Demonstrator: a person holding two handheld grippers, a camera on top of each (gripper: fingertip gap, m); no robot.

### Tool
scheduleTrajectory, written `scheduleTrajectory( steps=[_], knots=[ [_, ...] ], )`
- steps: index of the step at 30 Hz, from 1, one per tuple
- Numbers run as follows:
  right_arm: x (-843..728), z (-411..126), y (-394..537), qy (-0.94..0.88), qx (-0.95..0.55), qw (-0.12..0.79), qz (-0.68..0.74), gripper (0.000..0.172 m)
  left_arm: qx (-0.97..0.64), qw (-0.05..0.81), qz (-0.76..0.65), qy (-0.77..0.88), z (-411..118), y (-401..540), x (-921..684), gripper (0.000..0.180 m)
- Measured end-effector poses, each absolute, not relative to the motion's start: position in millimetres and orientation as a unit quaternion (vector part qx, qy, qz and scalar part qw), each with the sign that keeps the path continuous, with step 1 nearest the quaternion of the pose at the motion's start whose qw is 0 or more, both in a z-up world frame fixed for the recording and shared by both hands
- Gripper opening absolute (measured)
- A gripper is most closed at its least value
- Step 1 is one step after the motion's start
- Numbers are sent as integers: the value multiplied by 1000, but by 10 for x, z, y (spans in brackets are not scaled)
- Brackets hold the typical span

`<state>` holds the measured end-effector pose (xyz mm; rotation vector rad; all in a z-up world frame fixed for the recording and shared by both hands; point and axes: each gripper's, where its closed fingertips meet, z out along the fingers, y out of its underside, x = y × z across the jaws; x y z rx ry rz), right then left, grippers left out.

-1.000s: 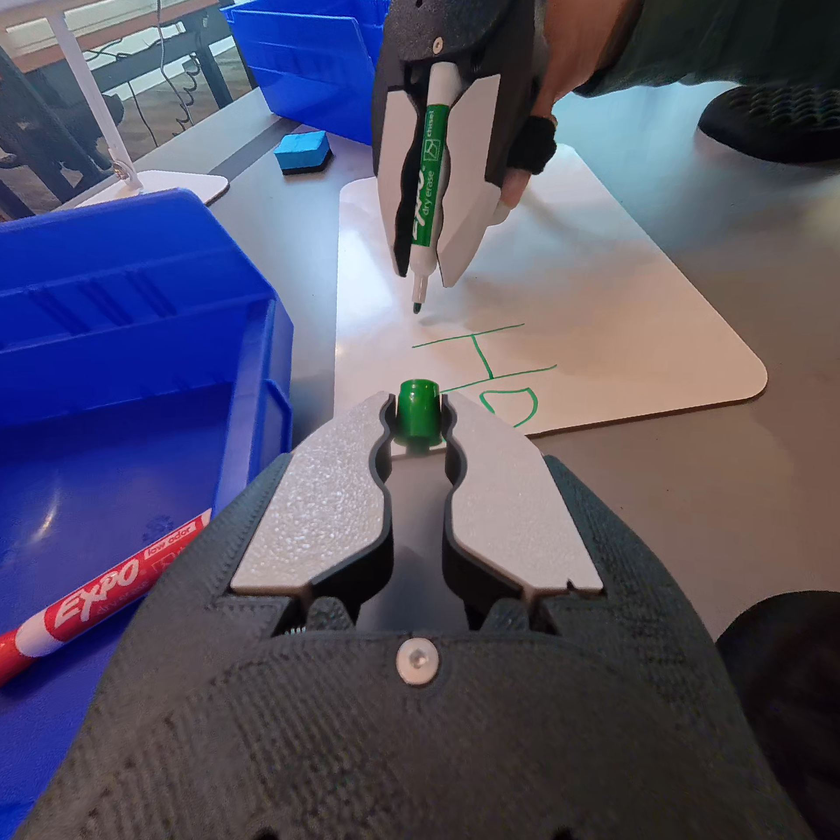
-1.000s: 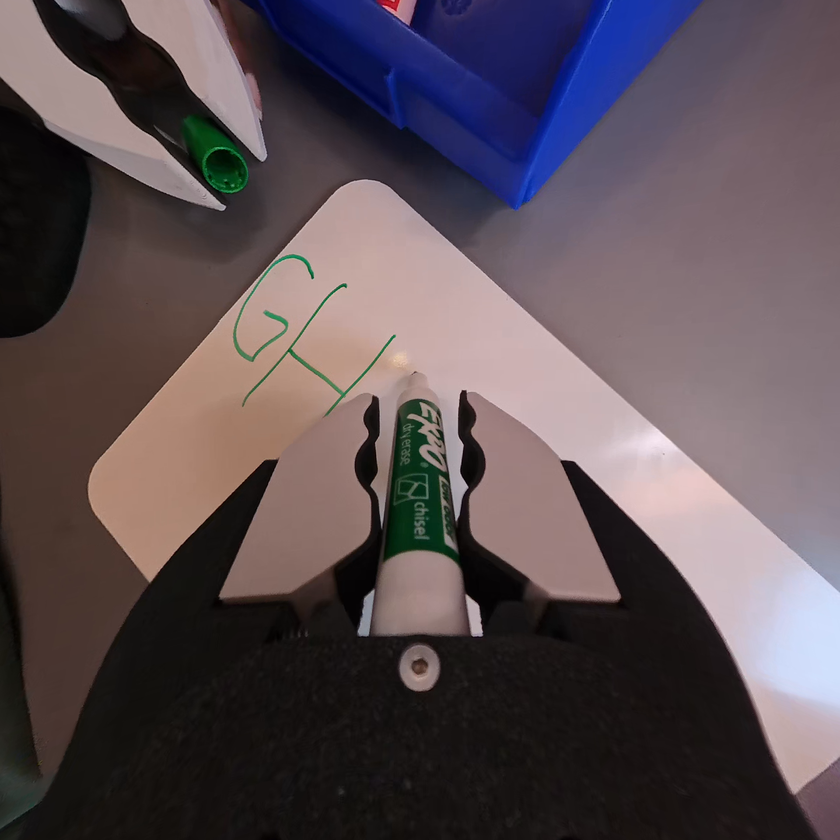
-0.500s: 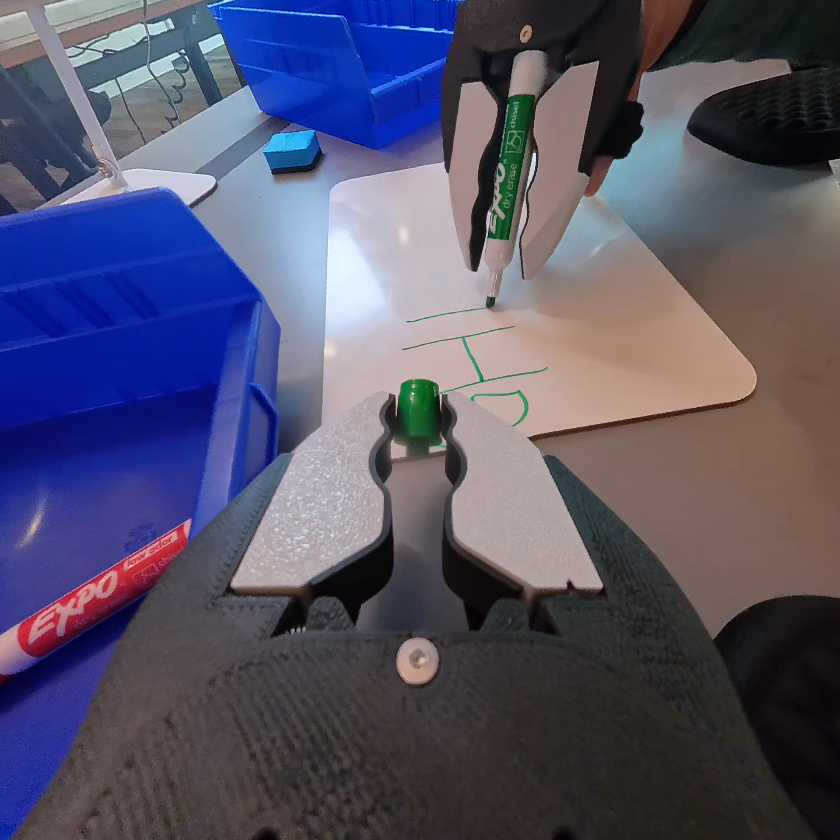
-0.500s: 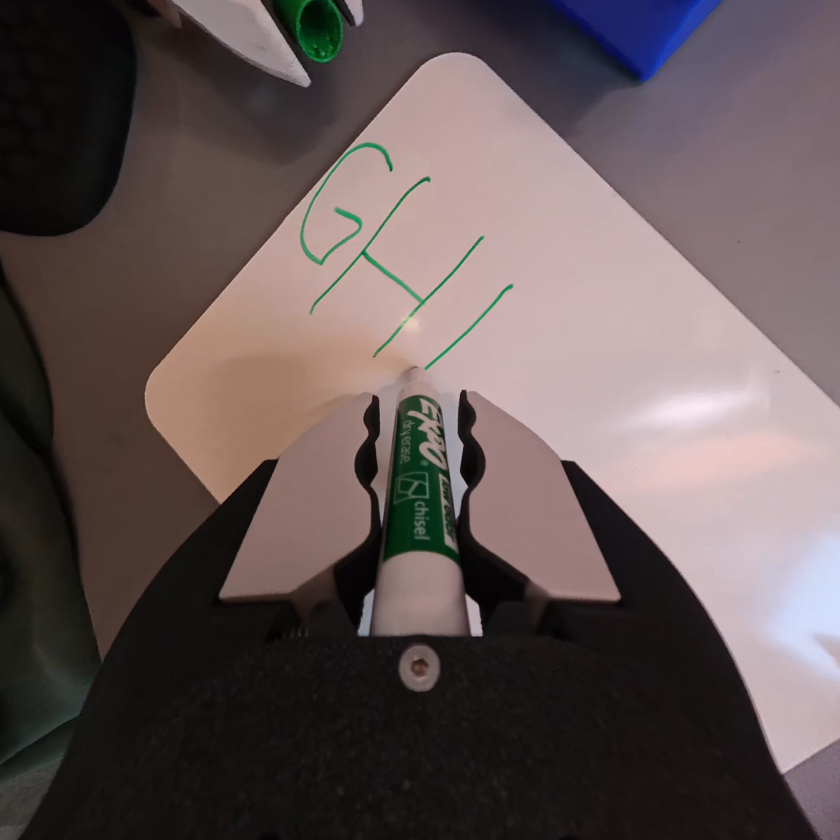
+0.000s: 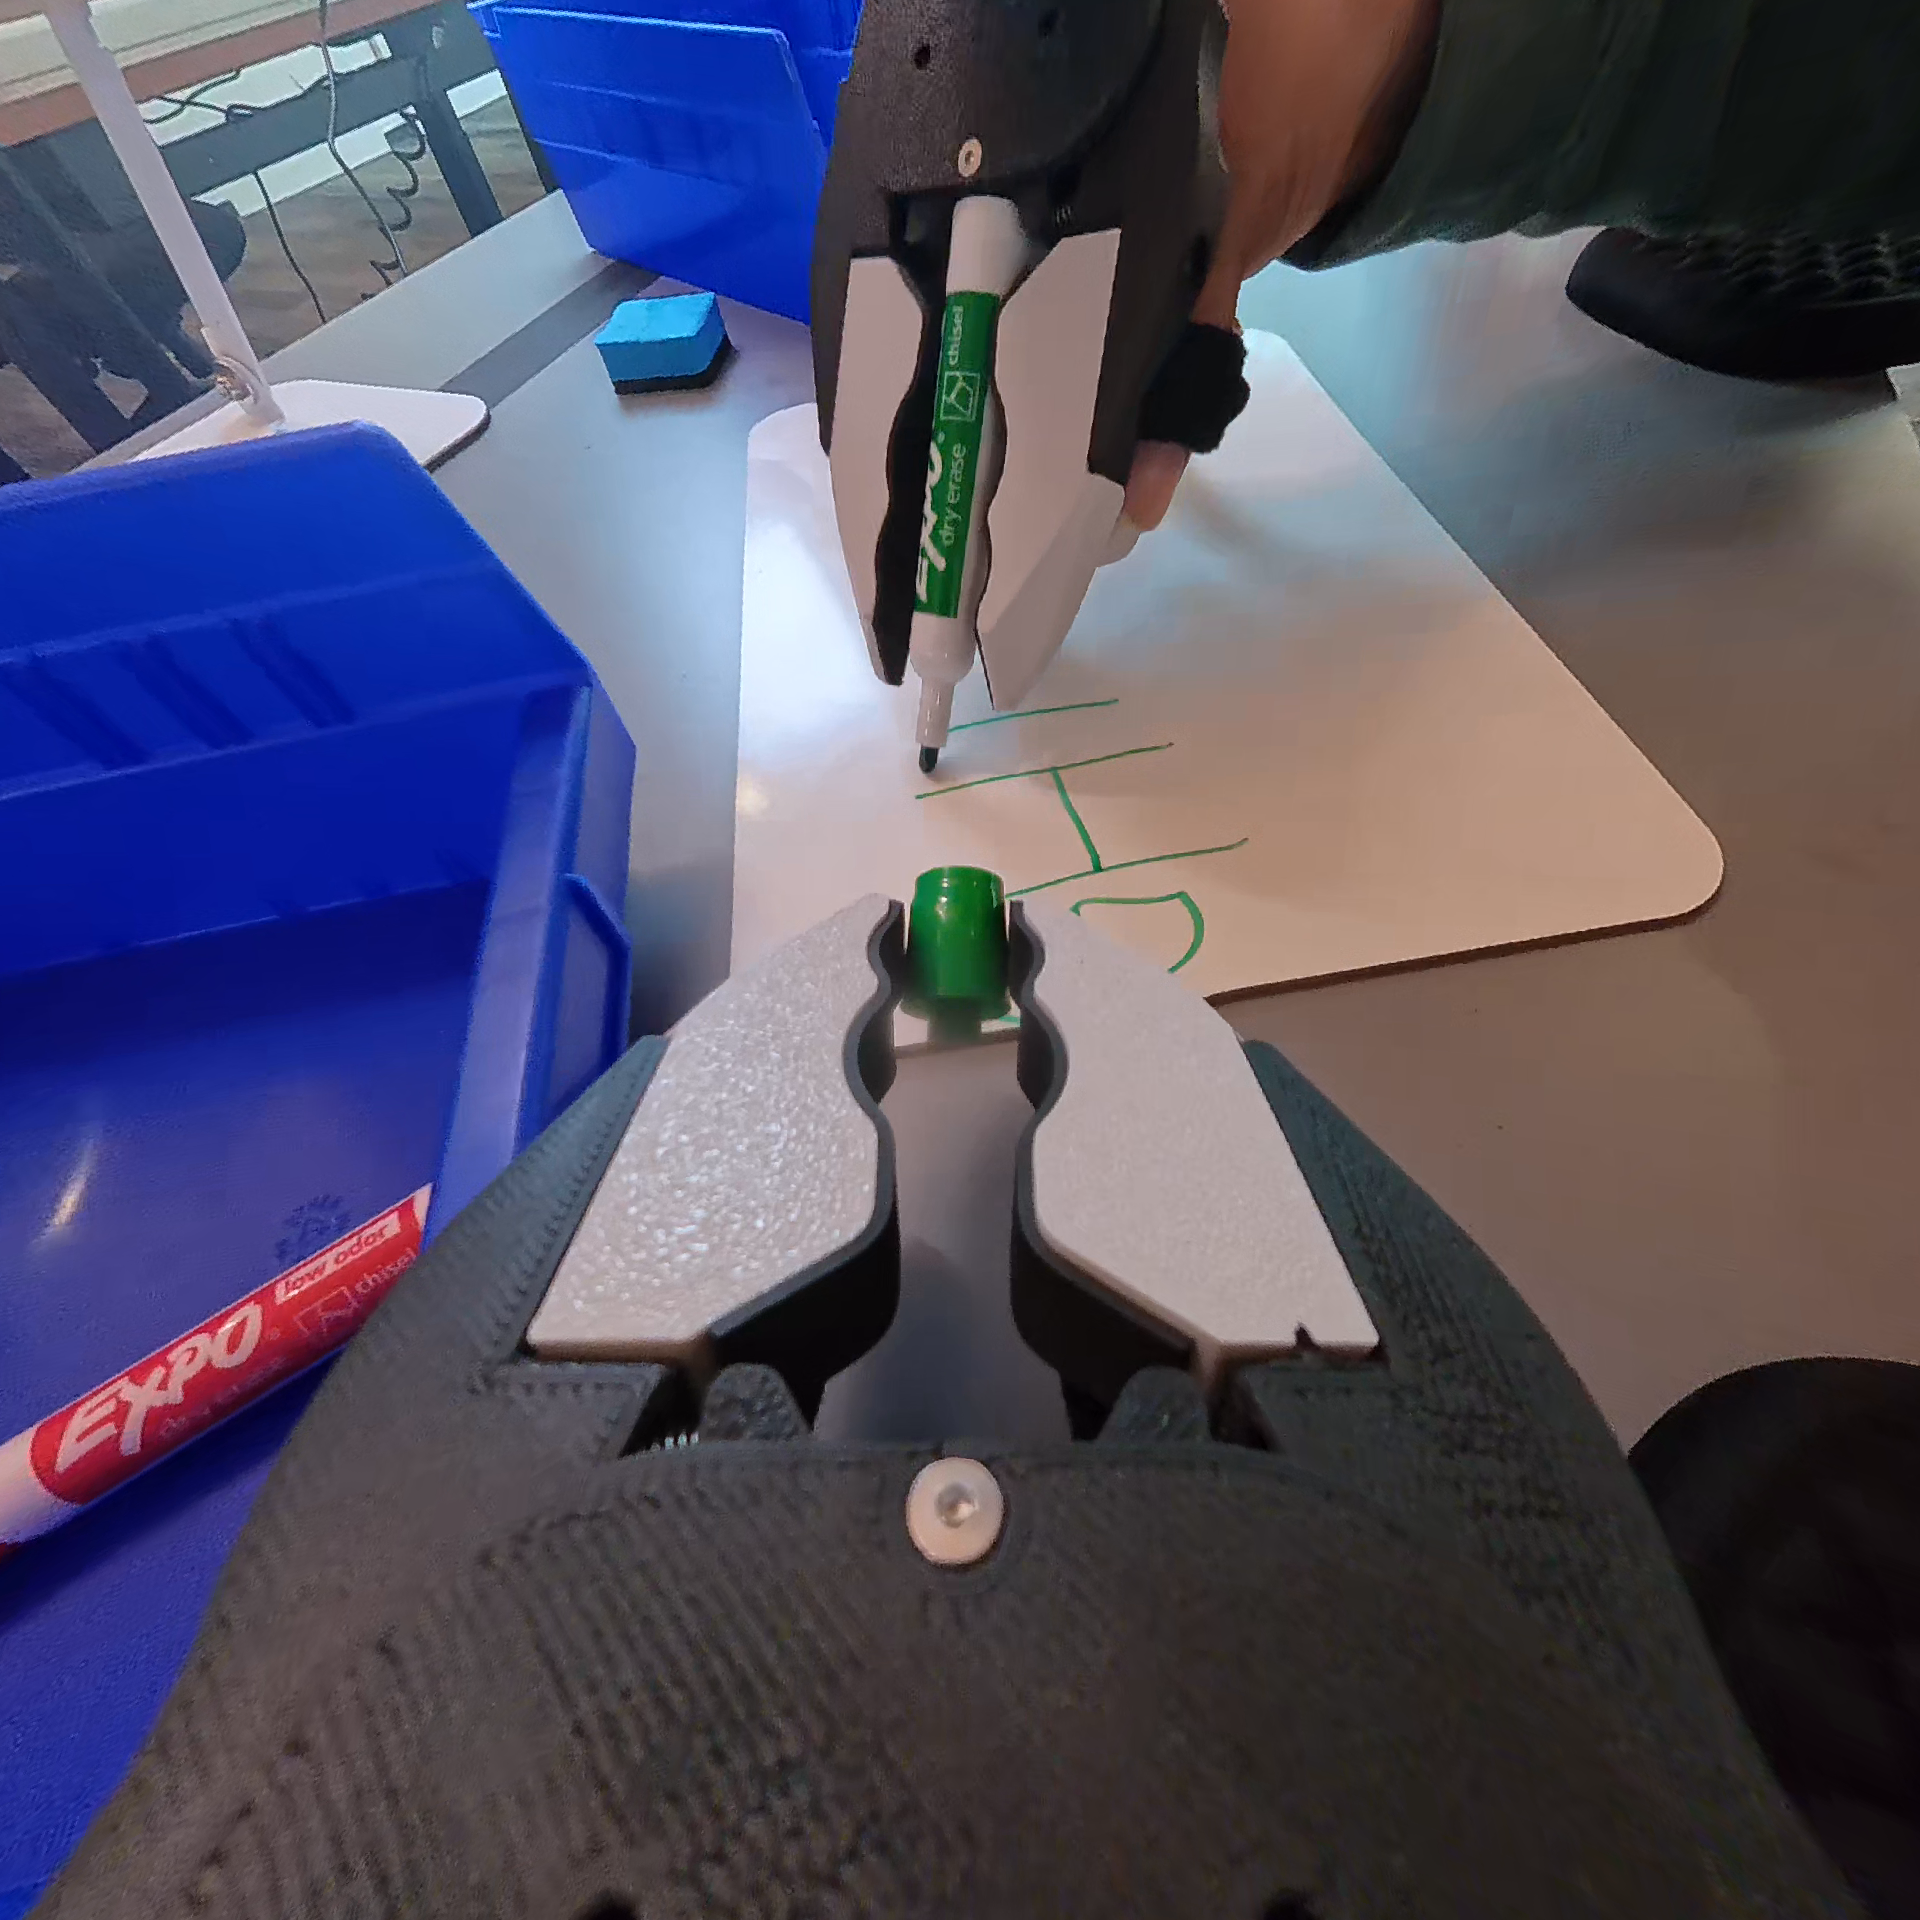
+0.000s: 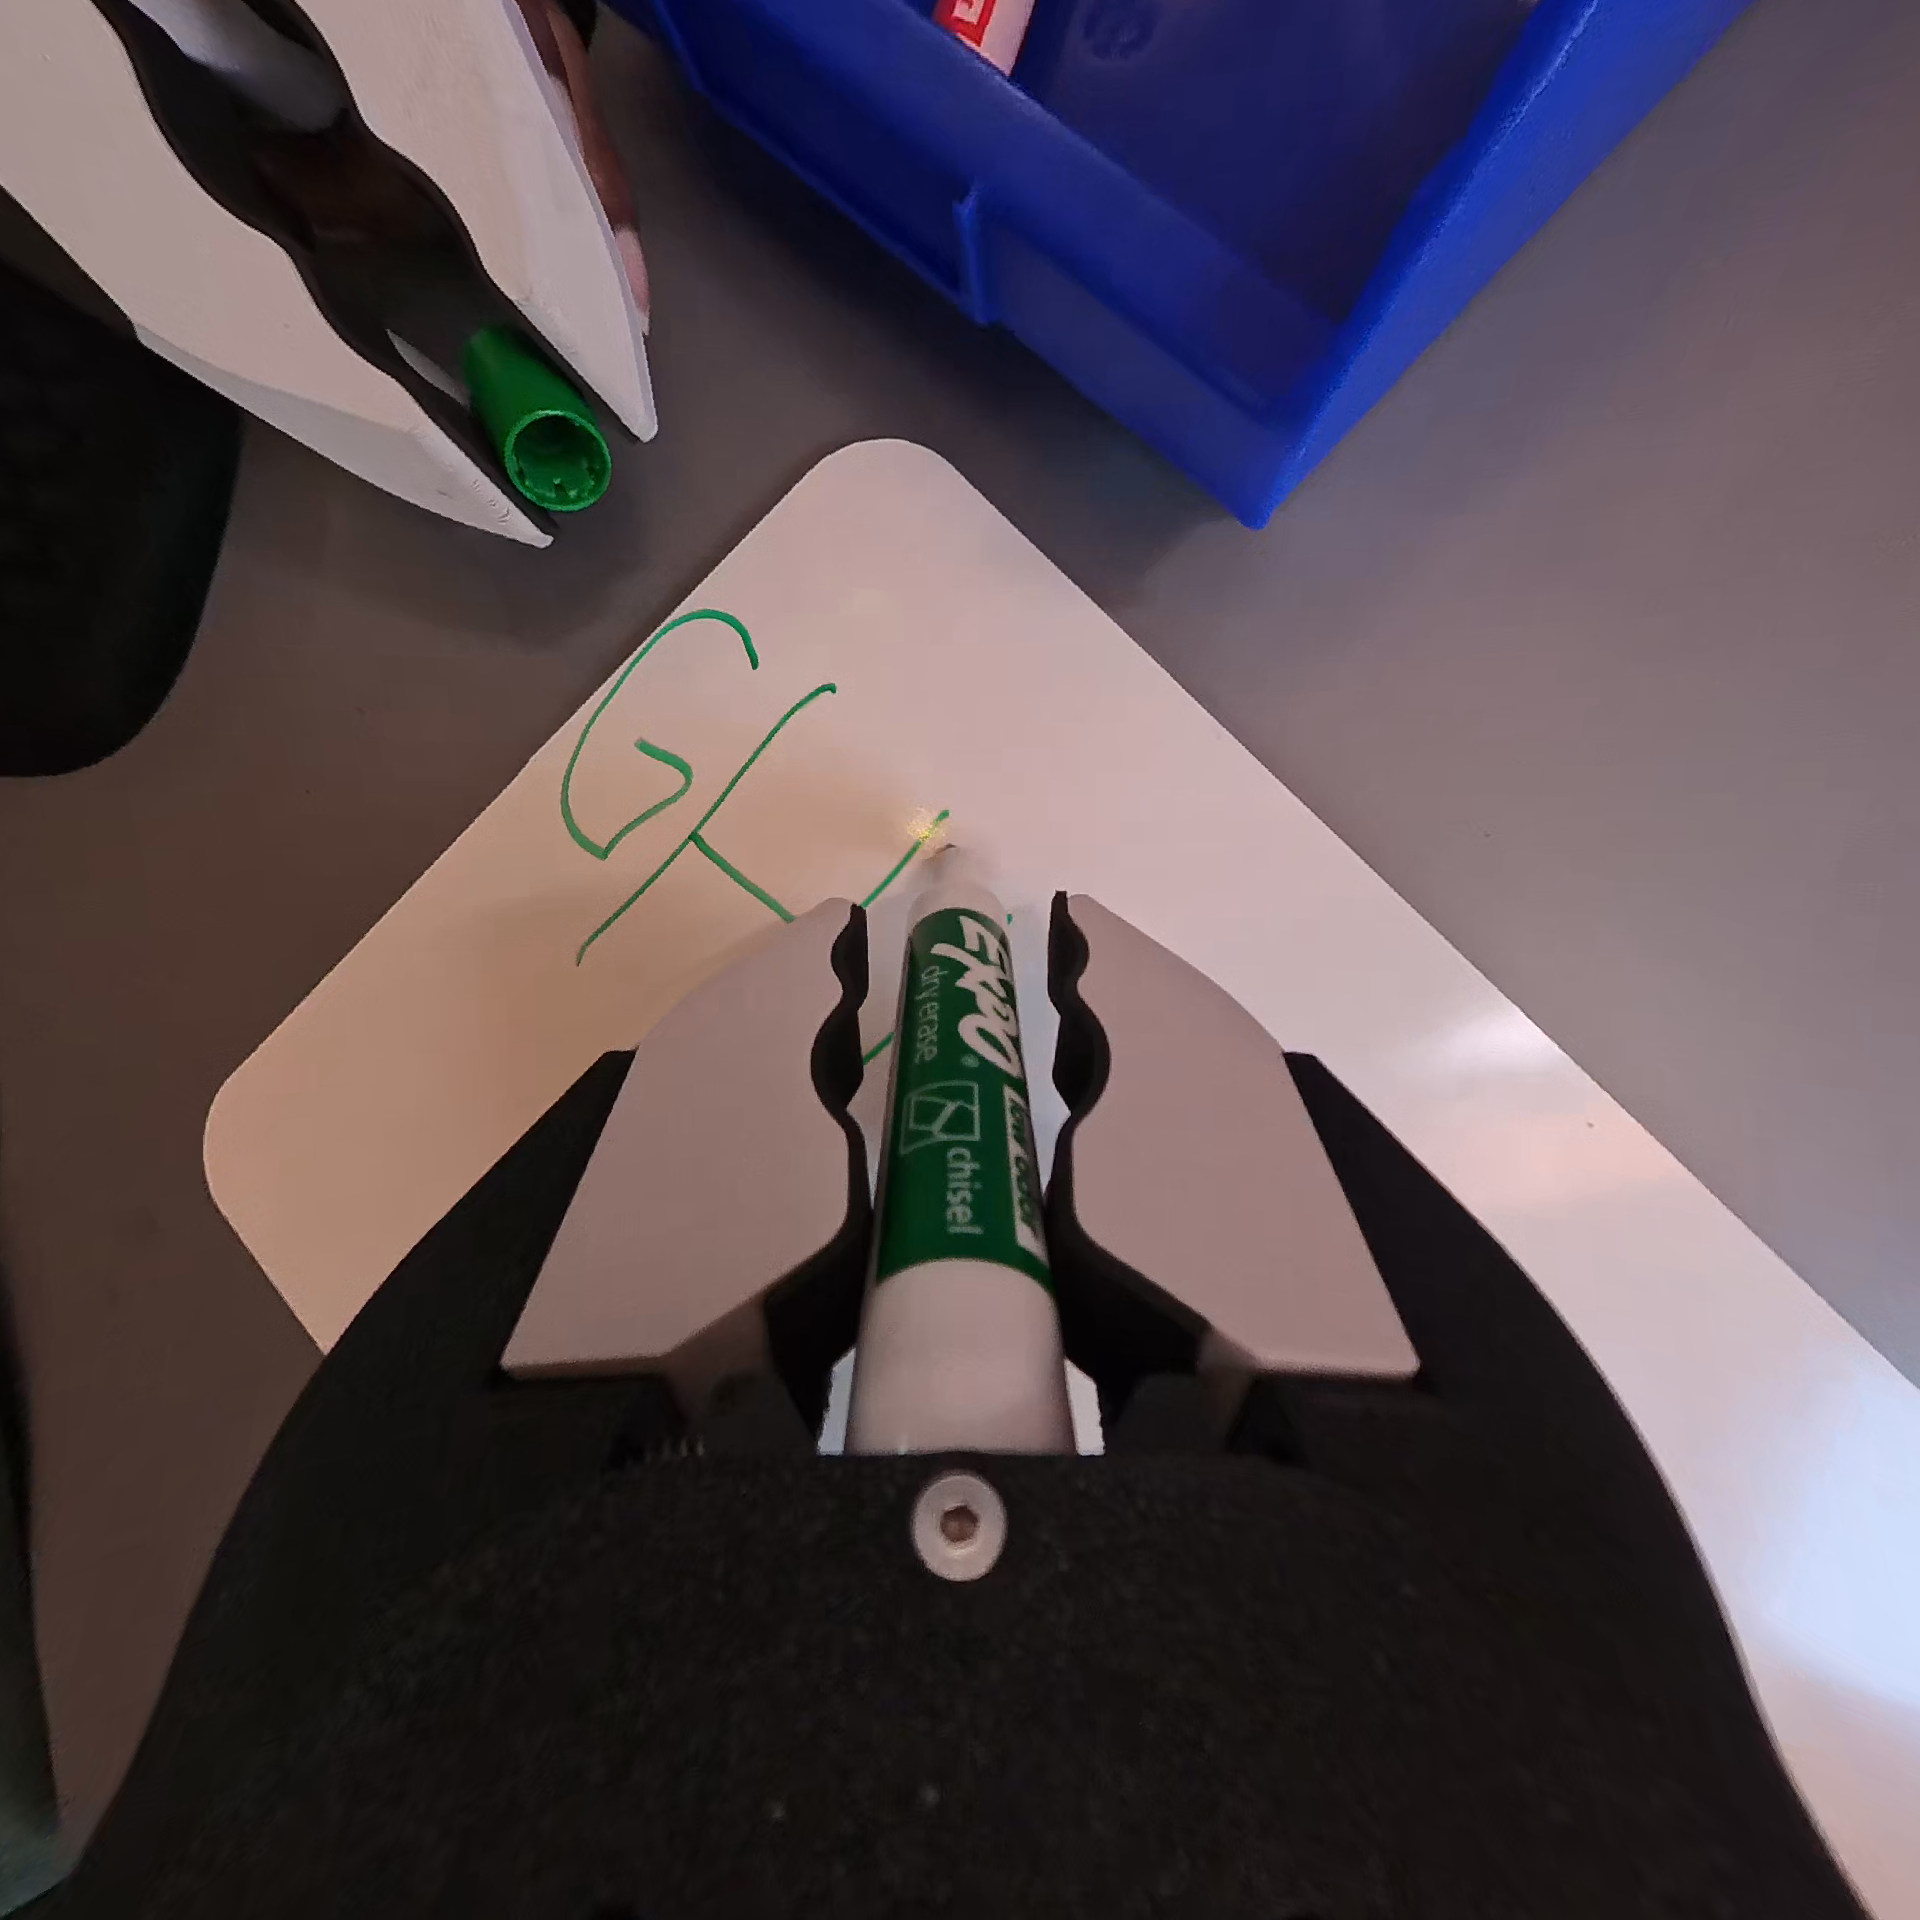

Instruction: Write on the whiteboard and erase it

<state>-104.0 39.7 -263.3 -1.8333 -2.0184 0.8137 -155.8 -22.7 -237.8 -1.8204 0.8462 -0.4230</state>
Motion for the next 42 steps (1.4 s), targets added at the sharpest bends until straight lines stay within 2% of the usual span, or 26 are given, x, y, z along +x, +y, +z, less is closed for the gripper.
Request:
scheduleTrajectory(
  steps=[9,18,25,42],
  knots=[
    [-759,-2622,681,-678,-670,162,253,36,-759,516,-176,356,-2391,-228,-1541,19],
    [-599,-2550,143,-700,-634,131,300,33,-760,516,-177,354,-2393,-220,-1542,19],
    [-583,-2631,70,-710,-629,120,294,33,-759,516,-175,356,-2394,-224,-1537,19],
    [-498,-2531,754,-679,-669,174,247,36,-760,515,-176,354,-2397,-225,-1537,19]
  ],
)
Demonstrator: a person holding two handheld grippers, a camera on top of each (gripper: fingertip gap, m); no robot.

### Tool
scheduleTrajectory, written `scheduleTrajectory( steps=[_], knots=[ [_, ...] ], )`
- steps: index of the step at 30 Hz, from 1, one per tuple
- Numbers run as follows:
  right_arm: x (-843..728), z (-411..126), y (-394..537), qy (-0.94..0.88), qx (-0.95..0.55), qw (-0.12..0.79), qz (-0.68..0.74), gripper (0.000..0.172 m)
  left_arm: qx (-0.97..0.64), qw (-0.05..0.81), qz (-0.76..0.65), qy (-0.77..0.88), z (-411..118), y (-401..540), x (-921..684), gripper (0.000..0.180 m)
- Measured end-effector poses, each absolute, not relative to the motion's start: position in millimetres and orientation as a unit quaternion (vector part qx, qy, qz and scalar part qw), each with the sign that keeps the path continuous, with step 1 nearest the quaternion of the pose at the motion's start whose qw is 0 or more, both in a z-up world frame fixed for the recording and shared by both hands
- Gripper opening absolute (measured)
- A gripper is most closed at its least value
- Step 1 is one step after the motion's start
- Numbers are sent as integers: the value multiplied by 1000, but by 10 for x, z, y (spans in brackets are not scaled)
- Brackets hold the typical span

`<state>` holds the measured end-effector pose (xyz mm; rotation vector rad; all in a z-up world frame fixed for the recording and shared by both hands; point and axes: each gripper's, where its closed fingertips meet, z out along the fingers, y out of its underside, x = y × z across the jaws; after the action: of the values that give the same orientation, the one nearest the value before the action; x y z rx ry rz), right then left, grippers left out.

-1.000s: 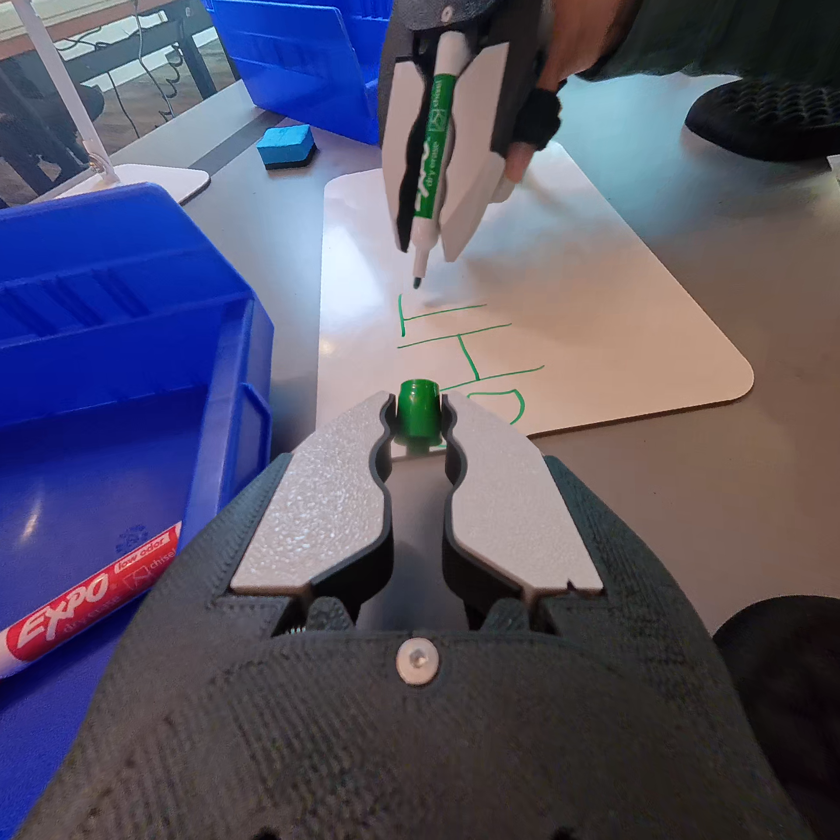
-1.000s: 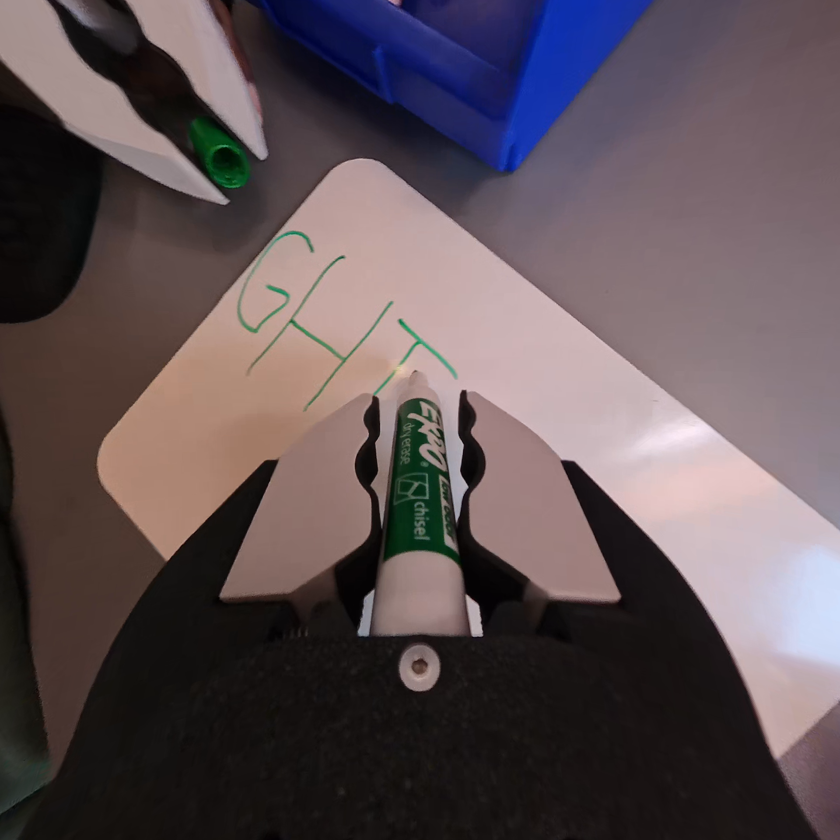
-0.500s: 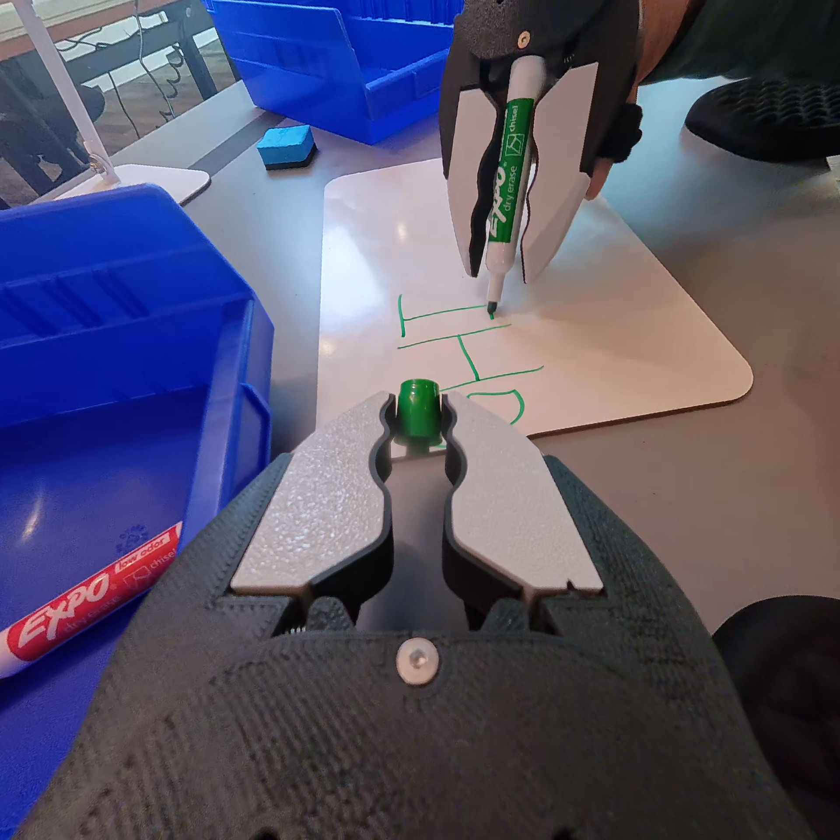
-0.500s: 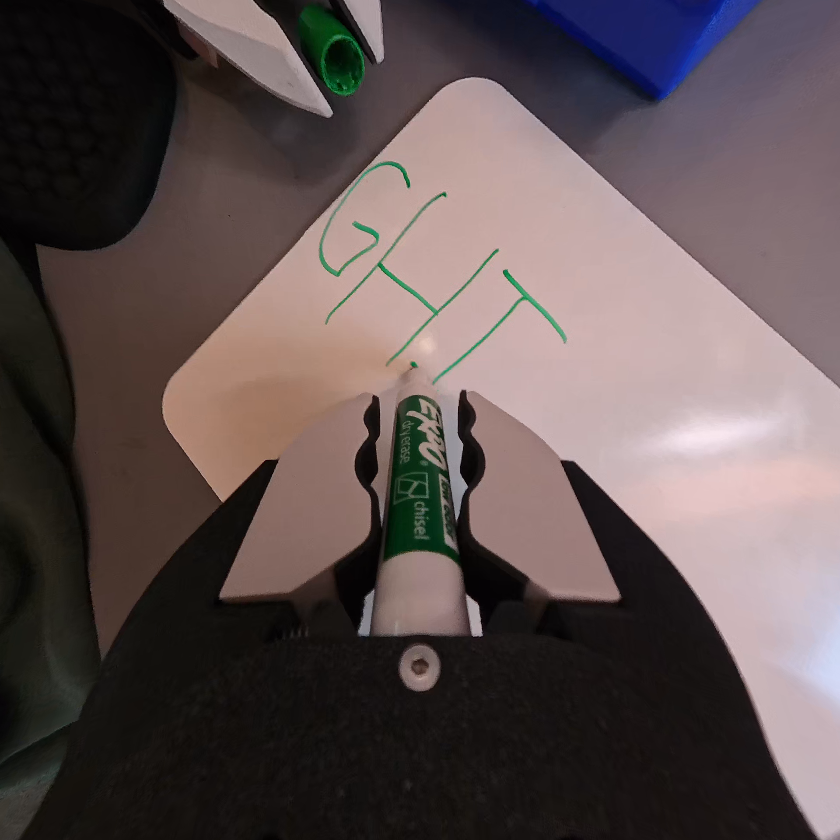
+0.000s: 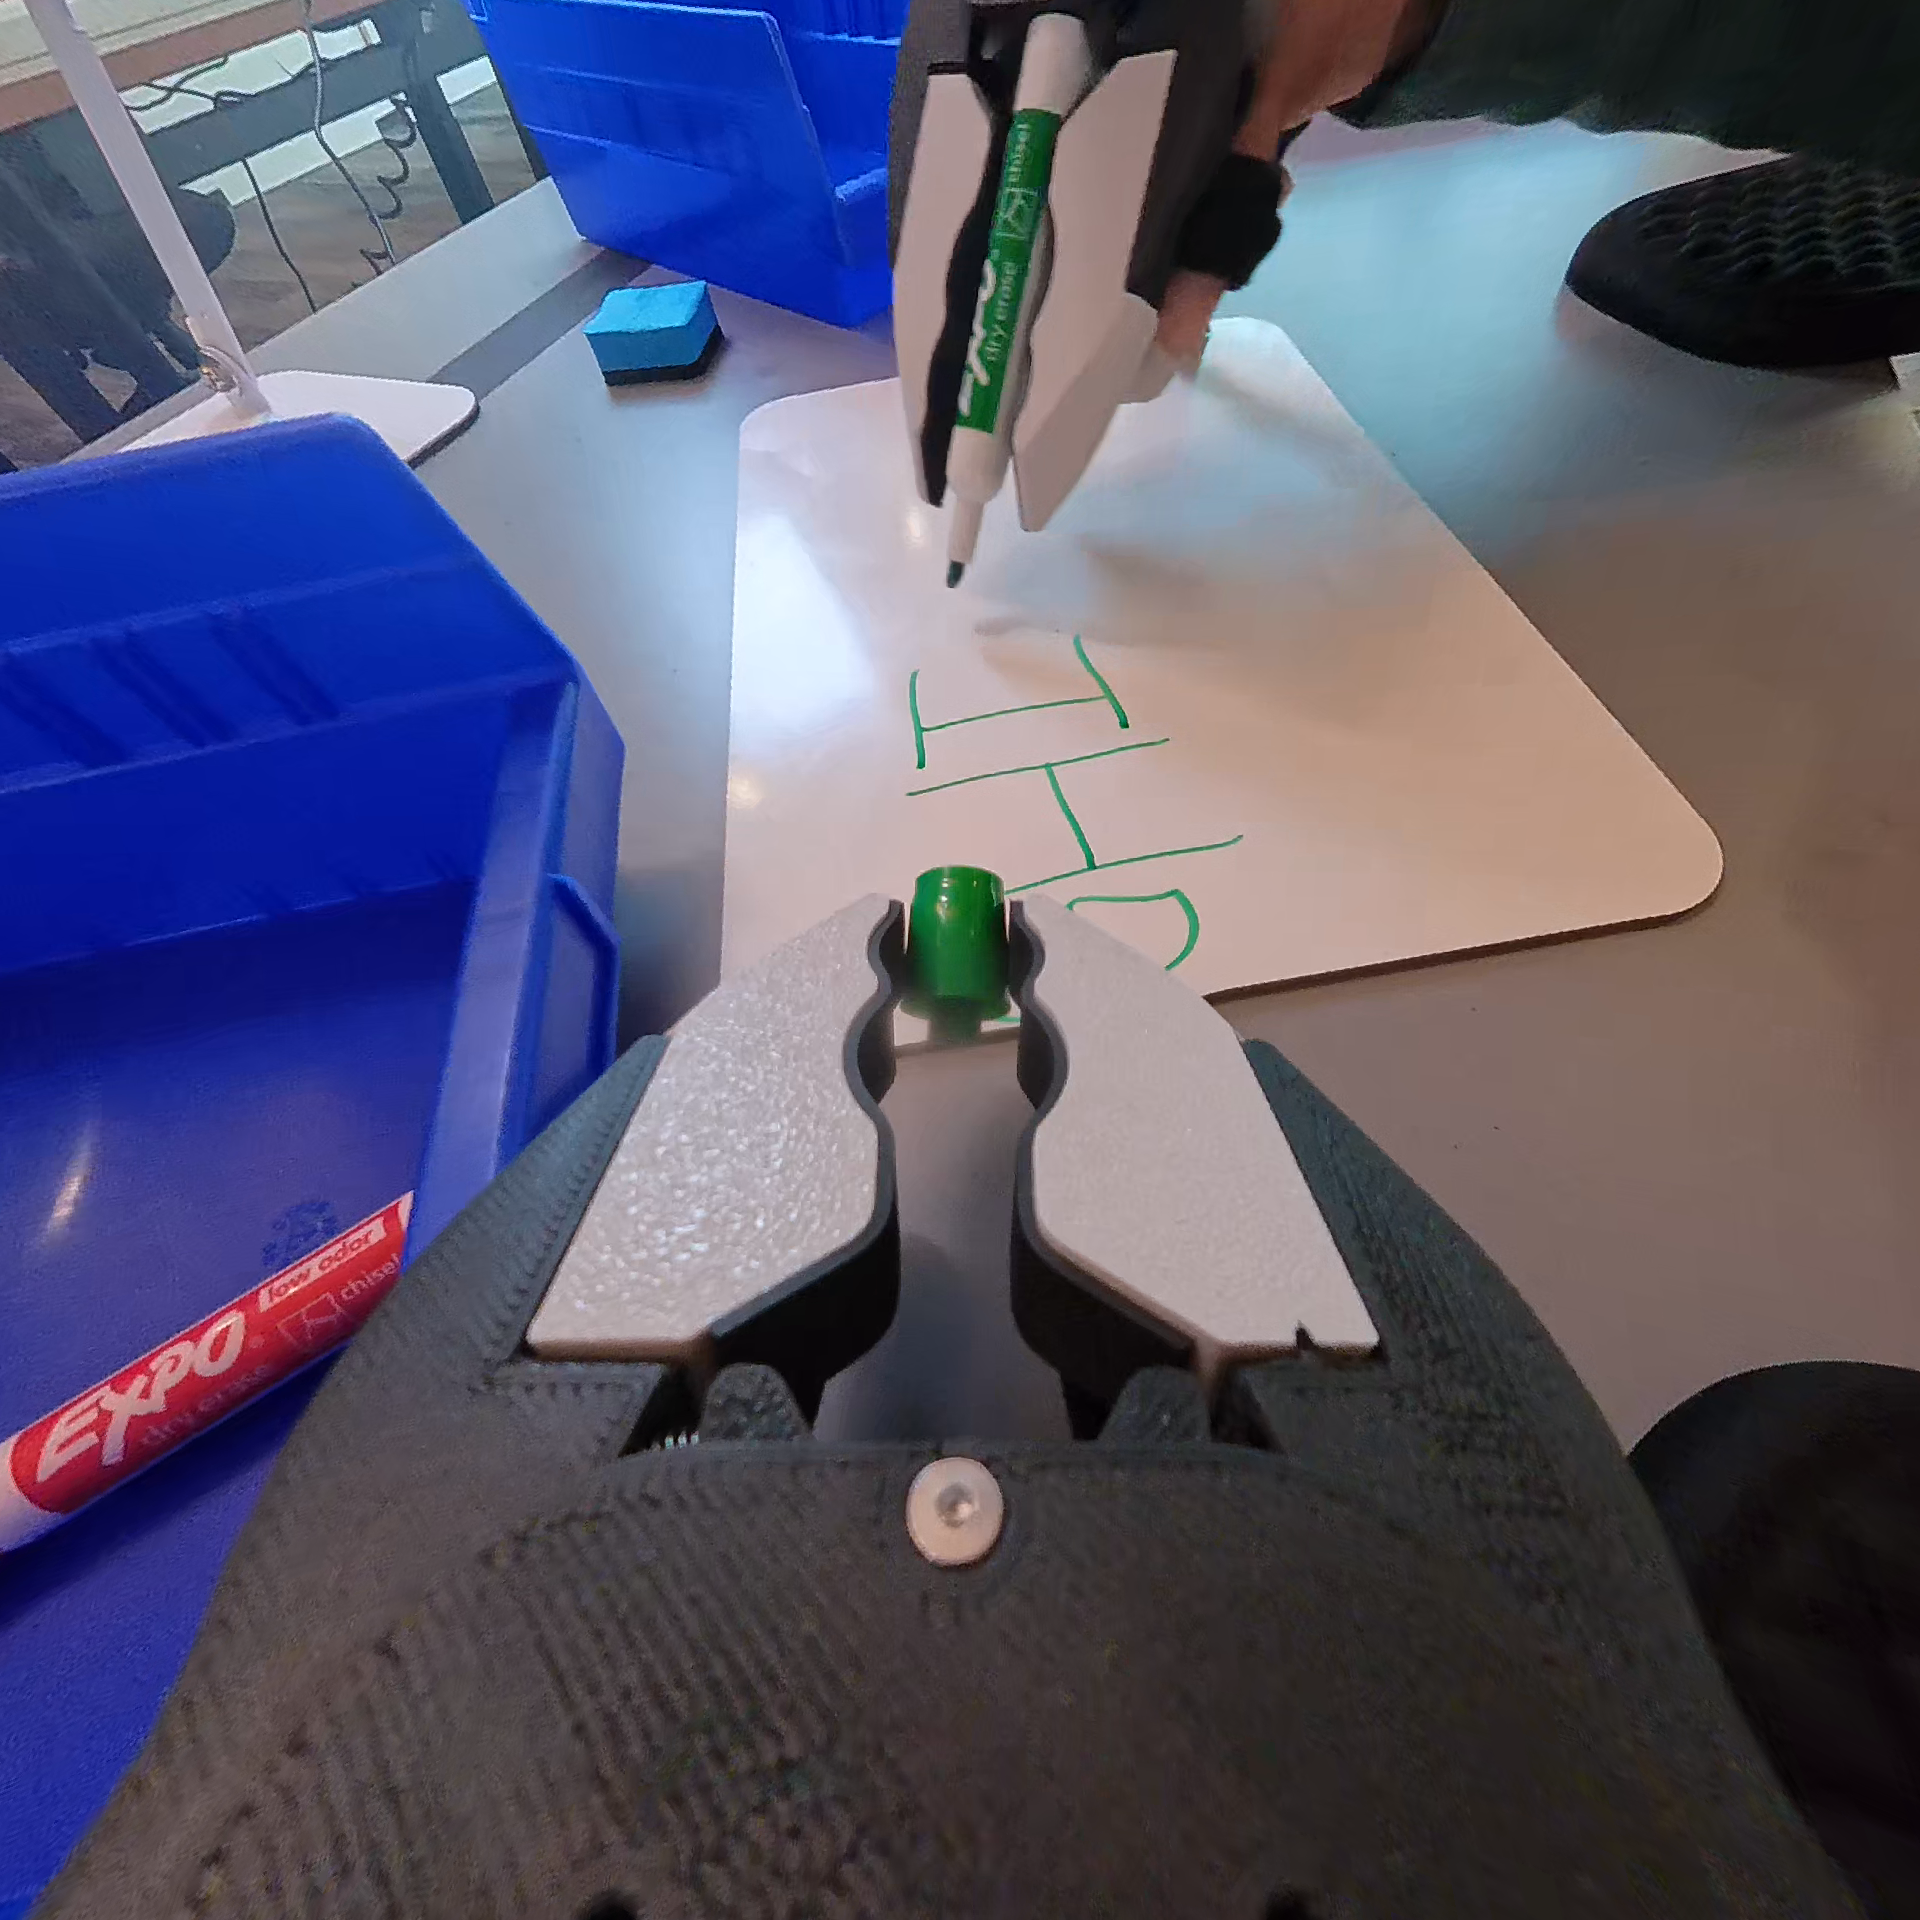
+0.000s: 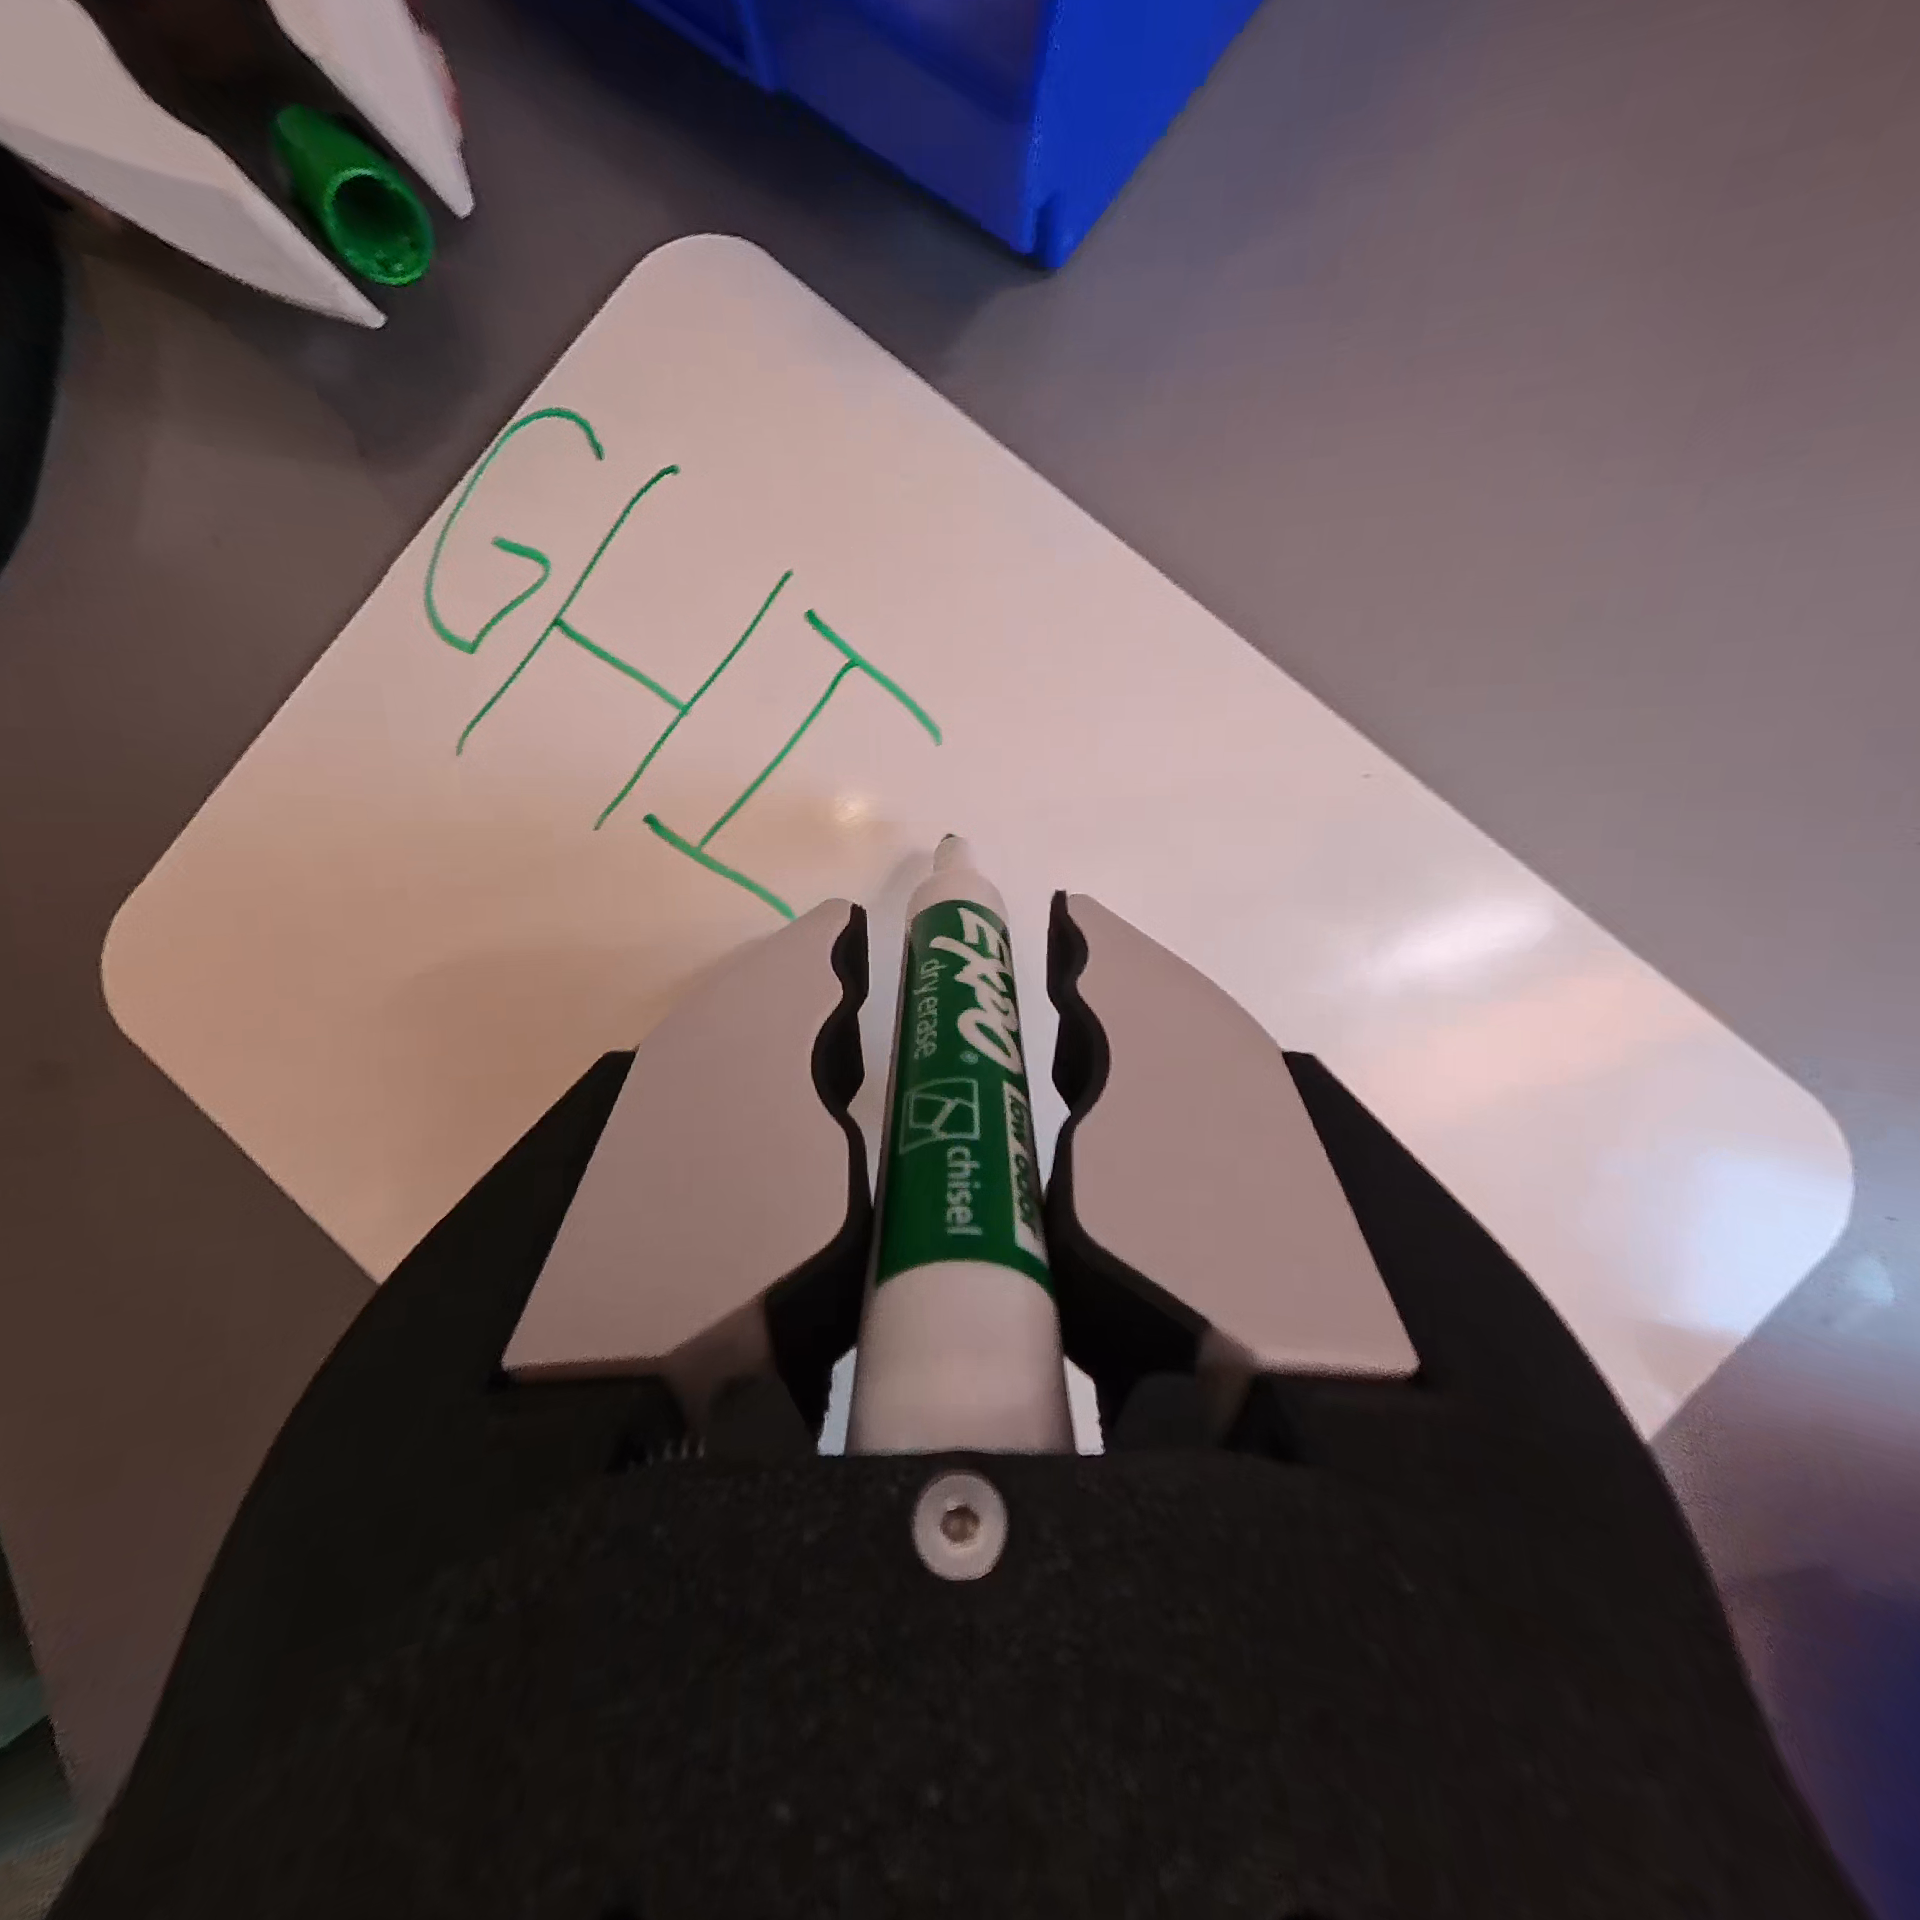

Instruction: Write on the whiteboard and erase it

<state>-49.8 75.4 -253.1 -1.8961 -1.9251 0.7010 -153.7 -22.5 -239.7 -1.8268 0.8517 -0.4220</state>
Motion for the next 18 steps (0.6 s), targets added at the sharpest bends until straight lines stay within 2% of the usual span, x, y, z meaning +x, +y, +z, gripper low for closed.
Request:
scheduleTrajectory(
  steps=[18],
  knots=[
    [-458,-2645,895,-682,-681,150,222,36,-761,514,-176,355,-2400,-240,-1540,19]
  ],
)
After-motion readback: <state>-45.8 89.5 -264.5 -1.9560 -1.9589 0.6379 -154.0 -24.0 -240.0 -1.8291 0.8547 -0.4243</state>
